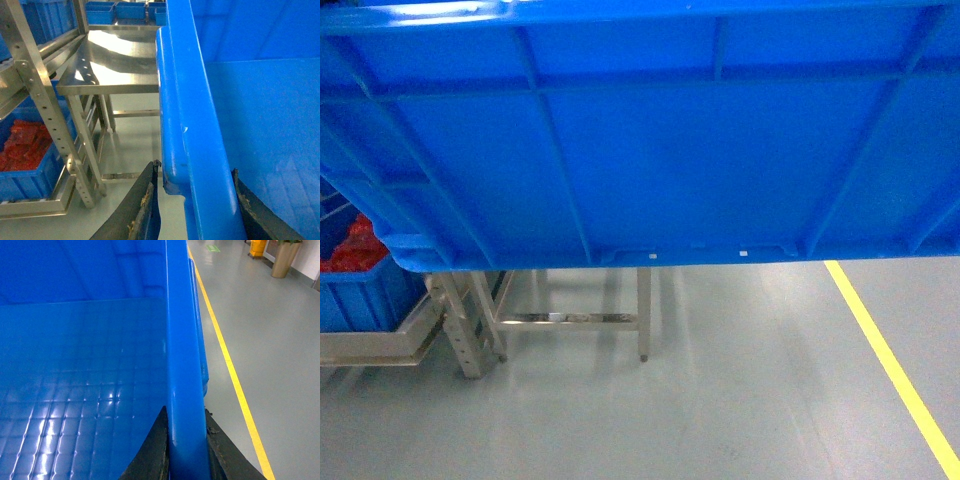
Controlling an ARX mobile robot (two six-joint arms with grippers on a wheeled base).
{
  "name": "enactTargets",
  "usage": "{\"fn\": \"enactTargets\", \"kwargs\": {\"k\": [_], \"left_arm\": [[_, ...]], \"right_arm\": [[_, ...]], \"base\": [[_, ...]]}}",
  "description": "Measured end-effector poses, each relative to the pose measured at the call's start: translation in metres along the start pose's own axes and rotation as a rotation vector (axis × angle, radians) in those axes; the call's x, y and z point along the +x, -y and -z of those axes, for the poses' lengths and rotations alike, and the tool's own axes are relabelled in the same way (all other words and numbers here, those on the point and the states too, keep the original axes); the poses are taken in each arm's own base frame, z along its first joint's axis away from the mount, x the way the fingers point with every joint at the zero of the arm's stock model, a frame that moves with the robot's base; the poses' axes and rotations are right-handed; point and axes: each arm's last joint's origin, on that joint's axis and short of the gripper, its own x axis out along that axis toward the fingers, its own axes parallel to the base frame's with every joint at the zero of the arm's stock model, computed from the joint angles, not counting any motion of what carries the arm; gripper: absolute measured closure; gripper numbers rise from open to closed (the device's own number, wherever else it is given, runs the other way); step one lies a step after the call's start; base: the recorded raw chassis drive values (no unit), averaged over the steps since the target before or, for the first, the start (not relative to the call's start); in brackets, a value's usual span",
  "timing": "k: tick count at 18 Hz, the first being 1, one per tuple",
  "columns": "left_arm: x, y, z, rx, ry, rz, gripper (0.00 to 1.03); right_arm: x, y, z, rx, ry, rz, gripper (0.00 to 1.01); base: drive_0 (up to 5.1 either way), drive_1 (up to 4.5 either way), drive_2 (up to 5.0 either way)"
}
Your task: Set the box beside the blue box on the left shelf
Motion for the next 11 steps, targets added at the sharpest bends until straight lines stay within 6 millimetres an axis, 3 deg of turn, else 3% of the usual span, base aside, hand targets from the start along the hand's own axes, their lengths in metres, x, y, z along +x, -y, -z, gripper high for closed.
{"fn": "enactTargets", "kwargs": {"k": [4, 11], "left_arm": [[0.0000, 0.0000, -0.0005, -0.001, 0.005, 0.000, 0.71], [0.0000, 0.0005, -0.0004, -0.001, 0.004, 0.000, 0.71]], "right_arm": [[-0.0003, 0.0000, -0.0009, 0.001, 0.007, -0.001, 0.92], [0.0000, 0.0015, -0.0007, 0.001, 0.004, 0.006, 0.92]], "base": [[0.0, 0.00, 0.0], [-4.9, 2.57, 2.6]]}}
